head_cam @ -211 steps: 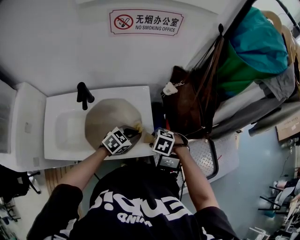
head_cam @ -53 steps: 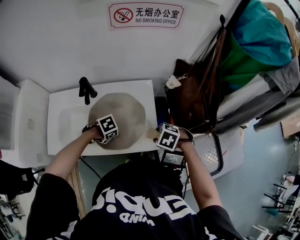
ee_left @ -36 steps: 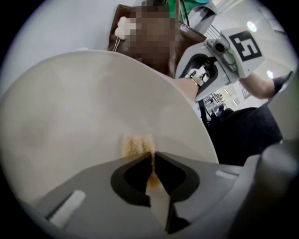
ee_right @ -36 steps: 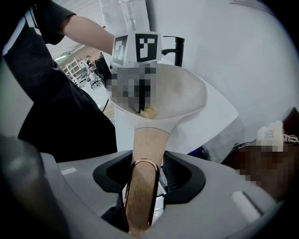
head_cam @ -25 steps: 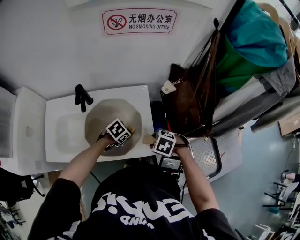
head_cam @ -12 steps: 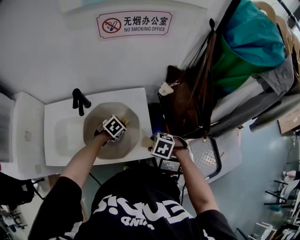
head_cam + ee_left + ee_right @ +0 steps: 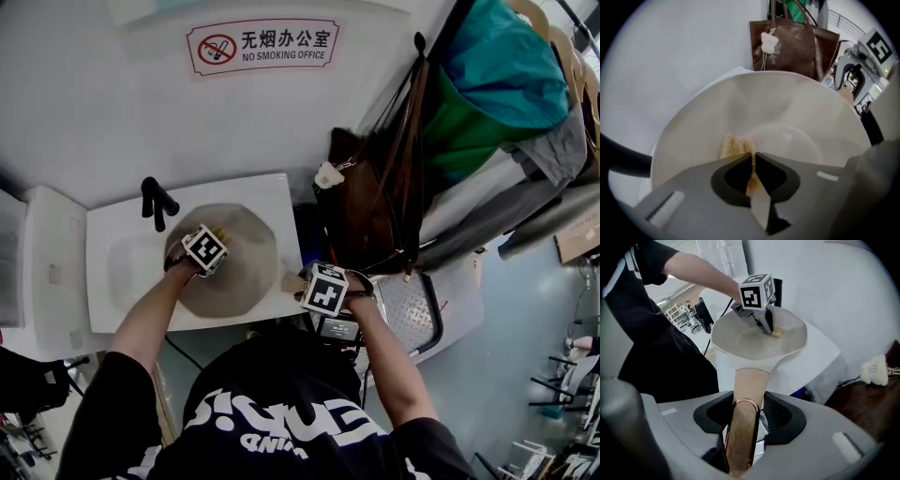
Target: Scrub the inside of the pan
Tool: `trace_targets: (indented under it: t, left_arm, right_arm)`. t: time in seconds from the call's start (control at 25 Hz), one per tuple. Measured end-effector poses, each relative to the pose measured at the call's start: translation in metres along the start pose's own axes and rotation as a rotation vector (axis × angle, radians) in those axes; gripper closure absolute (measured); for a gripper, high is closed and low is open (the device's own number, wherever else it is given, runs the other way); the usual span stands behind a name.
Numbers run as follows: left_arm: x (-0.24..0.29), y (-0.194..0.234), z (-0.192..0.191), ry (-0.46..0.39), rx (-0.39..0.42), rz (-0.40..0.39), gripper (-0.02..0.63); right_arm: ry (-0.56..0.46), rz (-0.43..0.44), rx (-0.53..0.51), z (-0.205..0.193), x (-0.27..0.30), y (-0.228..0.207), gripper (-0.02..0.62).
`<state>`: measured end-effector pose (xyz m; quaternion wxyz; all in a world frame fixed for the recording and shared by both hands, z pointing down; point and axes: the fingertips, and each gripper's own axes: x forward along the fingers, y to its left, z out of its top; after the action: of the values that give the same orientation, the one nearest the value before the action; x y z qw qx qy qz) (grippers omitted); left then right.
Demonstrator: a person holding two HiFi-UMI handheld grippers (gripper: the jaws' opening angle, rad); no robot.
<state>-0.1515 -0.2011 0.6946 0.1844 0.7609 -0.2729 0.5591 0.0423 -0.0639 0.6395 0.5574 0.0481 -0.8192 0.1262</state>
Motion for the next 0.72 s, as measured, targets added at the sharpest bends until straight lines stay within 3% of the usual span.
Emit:
trace_targets:
  t: [0.24,0.48,0.72]
  left_arm:
    - [-0.008,0.015,-0.035,0.086,-0.056,0.057,0.583]
    - [-0.01,0.001,-0.052,0.13,-0.101,-0.015,0.581]
    - [-0.014,-0.017,-0.053,0.112,-0.112,-0.076,0.581]
  right_arm:
    - [0.002,0.0,-0.002,0.0,0.0,-0.001,0.397]
    - [0.011,-0.006,-0.008,-0.001,0.0,-0.002,0.397]
    - [0.014,-0.008,-0.006,0.0,-0.001,0.0,0.397]
